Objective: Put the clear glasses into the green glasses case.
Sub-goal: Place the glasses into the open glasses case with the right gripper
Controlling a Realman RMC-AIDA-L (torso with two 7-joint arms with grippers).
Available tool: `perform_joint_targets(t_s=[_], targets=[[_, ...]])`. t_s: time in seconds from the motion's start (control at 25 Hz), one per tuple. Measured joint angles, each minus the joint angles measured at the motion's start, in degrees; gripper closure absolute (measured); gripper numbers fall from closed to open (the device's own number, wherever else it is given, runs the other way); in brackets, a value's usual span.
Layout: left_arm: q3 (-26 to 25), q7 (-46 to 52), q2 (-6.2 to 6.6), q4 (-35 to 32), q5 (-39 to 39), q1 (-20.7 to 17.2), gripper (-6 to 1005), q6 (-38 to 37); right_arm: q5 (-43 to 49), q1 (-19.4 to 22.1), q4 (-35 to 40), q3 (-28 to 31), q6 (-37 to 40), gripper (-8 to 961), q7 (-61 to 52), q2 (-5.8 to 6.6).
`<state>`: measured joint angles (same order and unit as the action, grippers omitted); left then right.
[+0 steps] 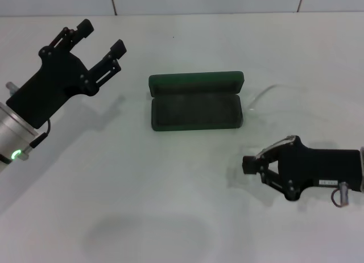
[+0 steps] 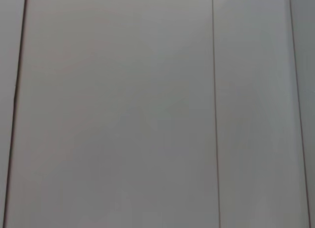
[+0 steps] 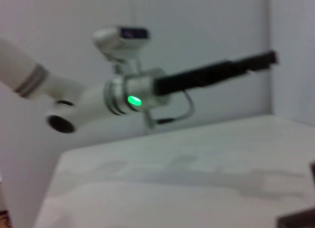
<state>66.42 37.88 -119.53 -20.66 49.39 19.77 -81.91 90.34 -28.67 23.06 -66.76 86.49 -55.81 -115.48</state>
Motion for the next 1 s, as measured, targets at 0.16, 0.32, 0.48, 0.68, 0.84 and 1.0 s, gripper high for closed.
perform_joint_targets(t_s=[0.16,0.32,0.48,0.68,0.84,1.0], targets=[[0.1,0.0,-0.07,0.0,0.0,0.2,228,0.0,0.0,-1.0,-0.5,-0.4,-6.0,928,-4.5,-0.27],[0.1,0.0,-0.10,0.1,0.0,0.5,228,0.0,0.2,-3.2,-3.4,-0.4,-7.9,928,-7.7,-0.03],[0.1,0.0,-0.09,0.1,0.0,0.6,228,0.2,0.0,-3.6,-4.1,-0.2,-11.8,928,-10.9,0.06],[0.1,0.0,-0.09,0.1,0.0,0.9,228,0.4,-0.1,-3.4,-4.2,1.0,-14.1,927,-14.0,0.13],[0.1,0.0,-0.09,0.1,0.0,1.1,228,0.4,-0.2,-2.9,-4.0,1.4,-14.6,927,-14.0,0.16],[0.1,0.0,-0.02,0.1,0.0,1.1,228,0.4,-0.6,-2.4,-3.4,1.9,-13.6,896,-13.8,0.20]])
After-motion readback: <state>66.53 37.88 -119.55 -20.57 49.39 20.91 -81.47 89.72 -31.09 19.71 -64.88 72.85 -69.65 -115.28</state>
